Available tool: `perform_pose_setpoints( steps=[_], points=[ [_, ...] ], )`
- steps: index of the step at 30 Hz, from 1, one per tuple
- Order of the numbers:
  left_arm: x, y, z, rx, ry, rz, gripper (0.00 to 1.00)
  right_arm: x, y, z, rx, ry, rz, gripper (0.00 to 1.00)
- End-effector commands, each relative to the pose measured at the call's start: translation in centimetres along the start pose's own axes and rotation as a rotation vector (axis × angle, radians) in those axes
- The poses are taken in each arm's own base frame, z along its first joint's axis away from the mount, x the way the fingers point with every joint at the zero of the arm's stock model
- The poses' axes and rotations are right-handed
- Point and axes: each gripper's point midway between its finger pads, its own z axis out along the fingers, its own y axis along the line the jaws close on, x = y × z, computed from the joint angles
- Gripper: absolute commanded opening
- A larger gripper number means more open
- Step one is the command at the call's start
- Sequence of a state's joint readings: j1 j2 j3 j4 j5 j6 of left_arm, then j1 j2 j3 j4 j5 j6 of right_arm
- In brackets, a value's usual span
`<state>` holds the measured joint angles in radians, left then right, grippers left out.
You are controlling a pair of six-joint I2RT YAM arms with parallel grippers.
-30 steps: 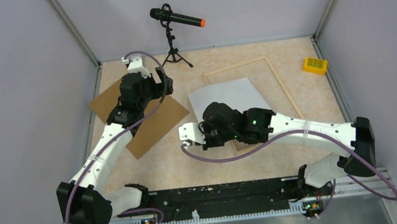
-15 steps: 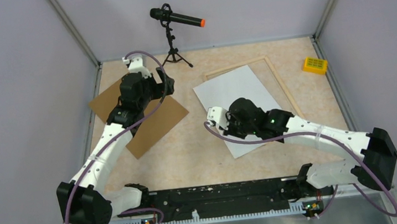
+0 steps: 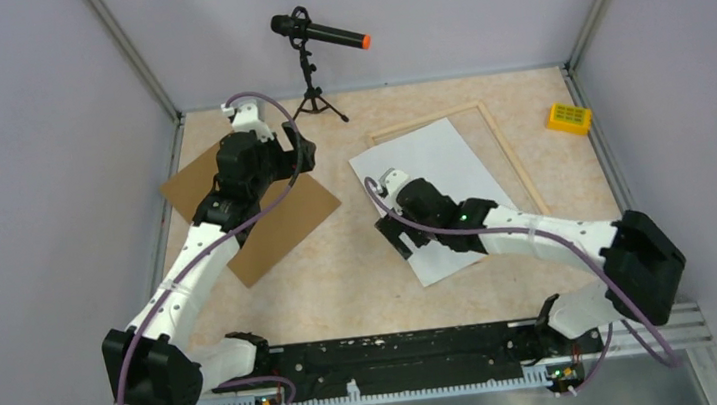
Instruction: Put the photo into the frame
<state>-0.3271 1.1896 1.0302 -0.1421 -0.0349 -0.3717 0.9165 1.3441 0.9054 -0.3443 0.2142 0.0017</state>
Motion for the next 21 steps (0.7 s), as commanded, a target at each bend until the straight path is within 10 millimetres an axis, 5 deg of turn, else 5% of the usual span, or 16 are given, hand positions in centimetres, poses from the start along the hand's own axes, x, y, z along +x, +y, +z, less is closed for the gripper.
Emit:
perform_pose_setpoints(
  steps=[1, 8, 17, 21],
  points=[
    [-2.1, -0.1, -0.2, -0.011, -0.068, -0.014, 0.99, -1.6, -0.2, 2.6, 0.189, -0.023, 0.249, 0.93],
    [-3.2, 3.1, -1.2, -0.203, -0.107, -0.050, 0.99, -0.4, -1.1, 6.1, 0.525, 0.113, 0.093, 0.90],
    [-3.6, 3.4, -1.8, -0.225, -0.124, -0.061, 0.99, 0.2, -2.1, 7.6, 0.748, 0.148, -0.059, 0.80],
    [-3.5, 3.4, -1.7, -0.222, -0.121, -0.059, 0.99, -0.3, -1.8, 7.8, 0.735, 0.144, -0.053, 0.57]
  ],
)
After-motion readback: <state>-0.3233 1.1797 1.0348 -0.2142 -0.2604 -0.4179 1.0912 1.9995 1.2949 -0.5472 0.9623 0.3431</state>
